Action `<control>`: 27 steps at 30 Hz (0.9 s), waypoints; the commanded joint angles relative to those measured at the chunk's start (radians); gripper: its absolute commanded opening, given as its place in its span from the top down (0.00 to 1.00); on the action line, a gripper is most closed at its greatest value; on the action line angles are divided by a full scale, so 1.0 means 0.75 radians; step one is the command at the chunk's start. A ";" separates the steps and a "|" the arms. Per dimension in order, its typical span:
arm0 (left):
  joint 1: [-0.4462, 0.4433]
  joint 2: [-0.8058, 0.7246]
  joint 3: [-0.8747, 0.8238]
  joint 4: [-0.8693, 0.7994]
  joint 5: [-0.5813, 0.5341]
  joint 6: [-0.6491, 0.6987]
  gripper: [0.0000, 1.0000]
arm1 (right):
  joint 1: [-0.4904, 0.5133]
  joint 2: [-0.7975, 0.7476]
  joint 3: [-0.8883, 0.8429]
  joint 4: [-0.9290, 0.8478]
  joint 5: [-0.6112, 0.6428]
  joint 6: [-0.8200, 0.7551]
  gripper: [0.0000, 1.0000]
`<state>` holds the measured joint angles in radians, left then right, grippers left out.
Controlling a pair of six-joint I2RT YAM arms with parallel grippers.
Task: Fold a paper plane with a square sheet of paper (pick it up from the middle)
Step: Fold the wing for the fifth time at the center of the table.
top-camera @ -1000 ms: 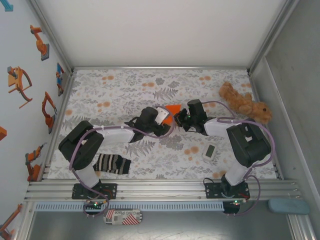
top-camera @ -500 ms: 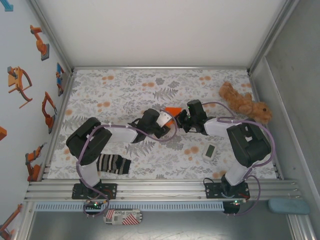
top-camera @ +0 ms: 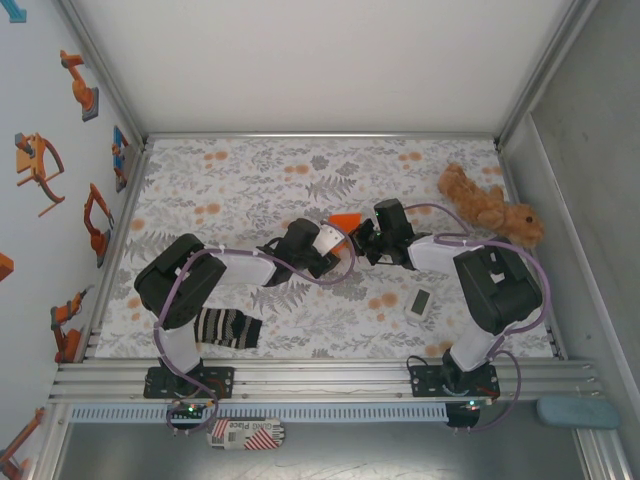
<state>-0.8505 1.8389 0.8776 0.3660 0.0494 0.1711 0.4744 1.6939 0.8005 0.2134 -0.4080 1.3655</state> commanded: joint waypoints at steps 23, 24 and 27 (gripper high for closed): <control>0.003 0.027 -0.023 -0.015 0.043 -0.053 0.77 | -0.016 -0.013 0.043 -0.081 -0.004 -0.008 0.58; 0.005 0.026 -0.026 -0.013 0.052 -0.058 0.78 | -0.022 -0.027 0.038 -0.087 0.003 -0.016 0.55; 0.016 0.022 -0.034 -0.004 0.080 -0.080 0.78 | -0.039 -0.066 0.040 -0.139 0.036 -0.049 0.47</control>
<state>-0.8486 1.8462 0.8696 0.3592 0.0708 0.1398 0.4625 1.6932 0.8074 0.1631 -0.4171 1.3575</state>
